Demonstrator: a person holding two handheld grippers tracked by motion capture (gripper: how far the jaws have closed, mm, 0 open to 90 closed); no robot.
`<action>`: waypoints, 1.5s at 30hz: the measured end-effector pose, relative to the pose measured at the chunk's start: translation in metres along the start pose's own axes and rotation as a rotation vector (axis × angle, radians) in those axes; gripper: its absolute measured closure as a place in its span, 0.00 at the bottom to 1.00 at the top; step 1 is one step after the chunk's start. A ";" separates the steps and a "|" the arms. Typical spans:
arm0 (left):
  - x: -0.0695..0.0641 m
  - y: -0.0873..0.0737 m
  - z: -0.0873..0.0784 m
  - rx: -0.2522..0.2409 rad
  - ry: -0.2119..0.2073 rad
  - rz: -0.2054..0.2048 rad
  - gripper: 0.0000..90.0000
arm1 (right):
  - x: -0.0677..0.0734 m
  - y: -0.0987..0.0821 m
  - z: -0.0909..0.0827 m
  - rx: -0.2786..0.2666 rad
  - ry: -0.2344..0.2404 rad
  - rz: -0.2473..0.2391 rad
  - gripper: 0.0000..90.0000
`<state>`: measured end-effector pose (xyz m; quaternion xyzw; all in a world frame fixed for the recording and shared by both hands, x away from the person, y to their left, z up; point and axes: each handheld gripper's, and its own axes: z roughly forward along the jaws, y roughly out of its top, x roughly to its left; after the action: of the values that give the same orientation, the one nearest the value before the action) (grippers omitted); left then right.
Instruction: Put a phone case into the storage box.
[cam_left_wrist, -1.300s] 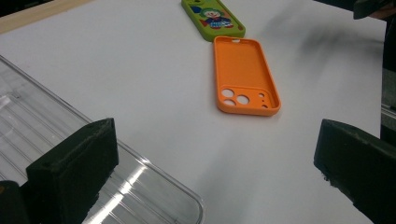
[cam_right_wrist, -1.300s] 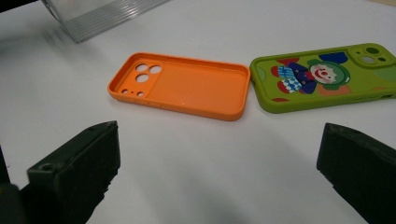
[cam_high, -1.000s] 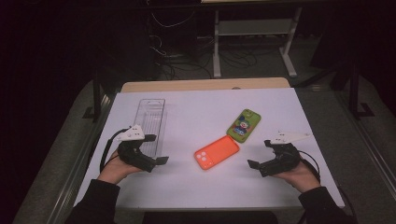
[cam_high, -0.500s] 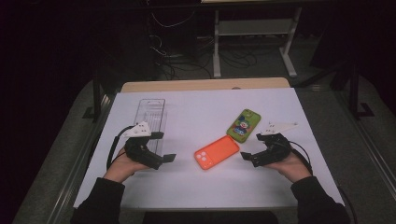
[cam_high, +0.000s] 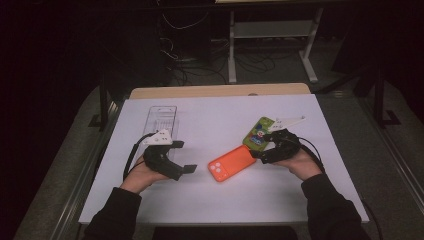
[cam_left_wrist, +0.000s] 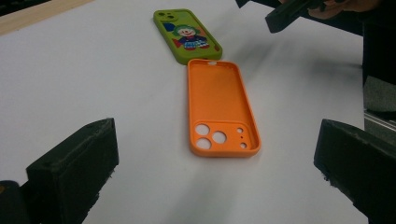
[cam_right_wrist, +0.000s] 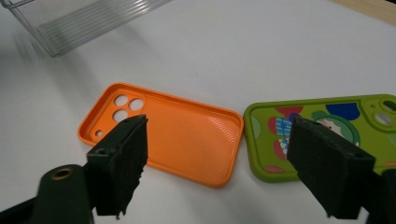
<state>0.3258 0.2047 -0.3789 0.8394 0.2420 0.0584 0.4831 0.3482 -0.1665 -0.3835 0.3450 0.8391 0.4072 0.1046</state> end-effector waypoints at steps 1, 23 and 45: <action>0.000 0.001 0.001 0.000 -0.002 0.002 0.00 | 0.000 0.002 0.002 0.004 0.002 0.004 0.24; 0.000 0.015 0.031 -0.008 -0.008 0.025 0.00 | -0.005 0.017 0.044 0.136 0.062 -0.063 0.96; -0.007 0.017 0.039 0.013 -0.031 0.046 0.00 | -0.010 0.001 0.065 0.304 0.067 -0.115 0.98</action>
<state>0.3381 0.1641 -0.3845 0.8487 0.2154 0.0548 0.4799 0.3855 -0.1326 -0.4261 0.2944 0.9125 0.2801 0.0463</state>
